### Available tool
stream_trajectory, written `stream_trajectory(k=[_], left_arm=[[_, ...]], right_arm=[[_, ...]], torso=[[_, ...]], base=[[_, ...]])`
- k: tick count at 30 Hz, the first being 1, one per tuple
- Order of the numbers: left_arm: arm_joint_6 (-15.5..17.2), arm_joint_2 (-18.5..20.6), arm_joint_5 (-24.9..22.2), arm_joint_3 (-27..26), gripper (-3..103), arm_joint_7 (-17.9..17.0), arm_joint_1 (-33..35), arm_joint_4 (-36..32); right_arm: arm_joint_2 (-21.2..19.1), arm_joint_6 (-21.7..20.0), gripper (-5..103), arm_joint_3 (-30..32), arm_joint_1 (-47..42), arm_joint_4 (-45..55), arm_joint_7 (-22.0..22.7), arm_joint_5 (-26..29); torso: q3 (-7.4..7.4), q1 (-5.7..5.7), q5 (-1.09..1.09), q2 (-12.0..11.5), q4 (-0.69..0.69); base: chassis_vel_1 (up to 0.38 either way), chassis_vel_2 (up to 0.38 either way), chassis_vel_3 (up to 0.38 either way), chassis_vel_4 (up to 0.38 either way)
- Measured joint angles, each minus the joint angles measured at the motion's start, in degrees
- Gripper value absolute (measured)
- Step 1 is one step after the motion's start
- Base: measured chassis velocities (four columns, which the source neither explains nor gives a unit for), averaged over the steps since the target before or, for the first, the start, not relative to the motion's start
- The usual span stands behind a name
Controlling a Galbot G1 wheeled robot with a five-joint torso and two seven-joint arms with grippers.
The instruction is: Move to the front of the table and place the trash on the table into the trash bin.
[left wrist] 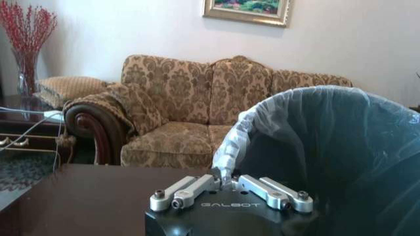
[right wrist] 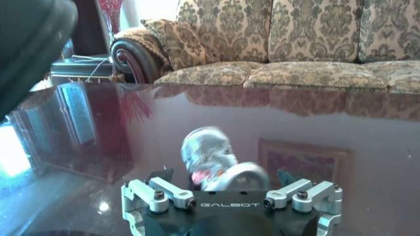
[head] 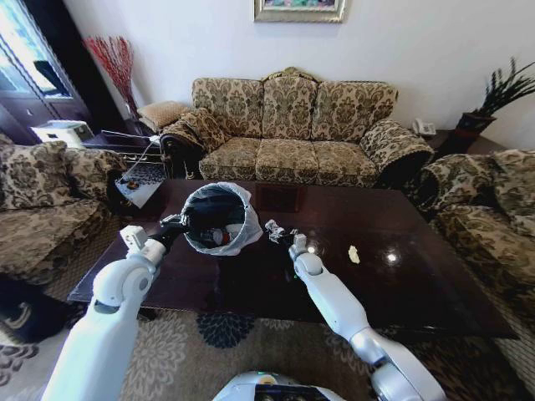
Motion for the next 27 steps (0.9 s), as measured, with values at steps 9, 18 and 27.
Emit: stream_trajectory(k=[9,18,27], left_arm=[[-0.01,0.18,-0.03,0.47,0,0.39,-0.91,0.78],[-0.19,0.34,-0.03,0.51,0,0.69,-0.92,1.03],[-0.43,0.21,0.48,0.46,0,0.9,-0.79,1.05]], right_arm=[[1.72,1.85,90,1.42,0.94,-4.02,-1.25,-2.49],[2.68,2.92,52,2.1,1.07,-5.32,-1.38,-3.71],[2.43,2.75,47,2.73,0.17,-1.63,0.37,-4.38]], torso=[[0.0,0.0,0.0,0.0,0.0],[-0.01,0.0,0.0,0.0,0.0],[0.0,0.0,0.0,0.0,0.02]], base=[[0.0,0.0,0.0,0.0],[0.0,0.0,0.0,0.0],[0.0,0.0,0.0,0.0]])
